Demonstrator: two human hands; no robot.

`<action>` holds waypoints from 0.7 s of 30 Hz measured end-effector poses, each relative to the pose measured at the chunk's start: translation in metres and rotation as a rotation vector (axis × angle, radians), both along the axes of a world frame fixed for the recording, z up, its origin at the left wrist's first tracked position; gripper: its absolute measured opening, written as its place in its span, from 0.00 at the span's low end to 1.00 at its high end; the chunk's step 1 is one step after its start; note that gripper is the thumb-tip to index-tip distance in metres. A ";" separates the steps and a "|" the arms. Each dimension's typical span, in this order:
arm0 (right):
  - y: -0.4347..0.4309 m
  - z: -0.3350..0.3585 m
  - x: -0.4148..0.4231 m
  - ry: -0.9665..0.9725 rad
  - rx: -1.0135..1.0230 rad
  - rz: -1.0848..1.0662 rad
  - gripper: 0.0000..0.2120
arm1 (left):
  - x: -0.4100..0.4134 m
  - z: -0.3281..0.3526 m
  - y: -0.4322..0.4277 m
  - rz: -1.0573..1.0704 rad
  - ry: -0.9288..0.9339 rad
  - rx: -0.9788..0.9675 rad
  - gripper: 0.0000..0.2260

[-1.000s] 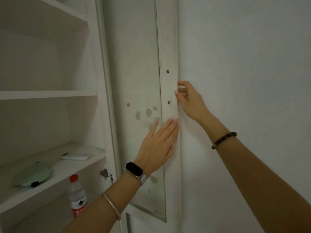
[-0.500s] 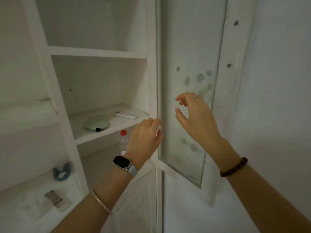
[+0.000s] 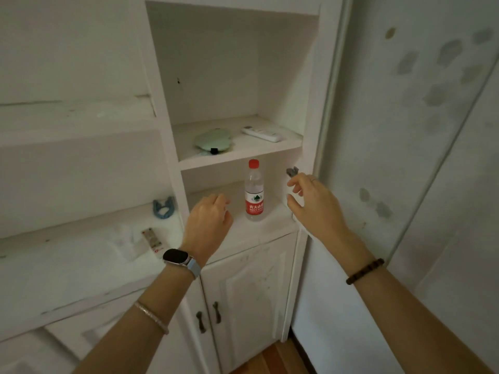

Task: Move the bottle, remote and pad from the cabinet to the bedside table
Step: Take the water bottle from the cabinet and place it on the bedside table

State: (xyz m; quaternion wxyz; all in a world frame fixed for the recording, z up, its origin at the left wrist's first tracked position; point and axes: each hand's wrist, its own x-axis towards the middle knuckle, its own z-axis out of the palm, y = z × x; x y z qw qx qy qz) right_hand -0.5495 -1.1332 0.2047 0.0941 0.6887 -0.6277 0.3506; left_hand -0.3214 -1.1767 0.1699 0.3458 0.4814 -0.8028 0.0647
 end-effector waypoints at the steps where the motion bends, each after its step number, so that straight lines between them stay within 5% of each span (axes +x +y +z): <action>1: -0.005 -0.006 0.001 -0.004 0.021 0.000 0.10 | 0.003 -0.006 -0.002 0.011 -0.004 0.015 0.07; 12: -0.092 -0.057 0.007 -0.235 0.257 0.038 0.18 | -0.003 -0.067 -0.065 0.026 0.022 0.267 0.08; 21: -0.183 -0.065 0.015 -0.429 0.291 0.054 0.26 | -0.042 -0.090 -0.131 -0.072 0.069 0.410 0.20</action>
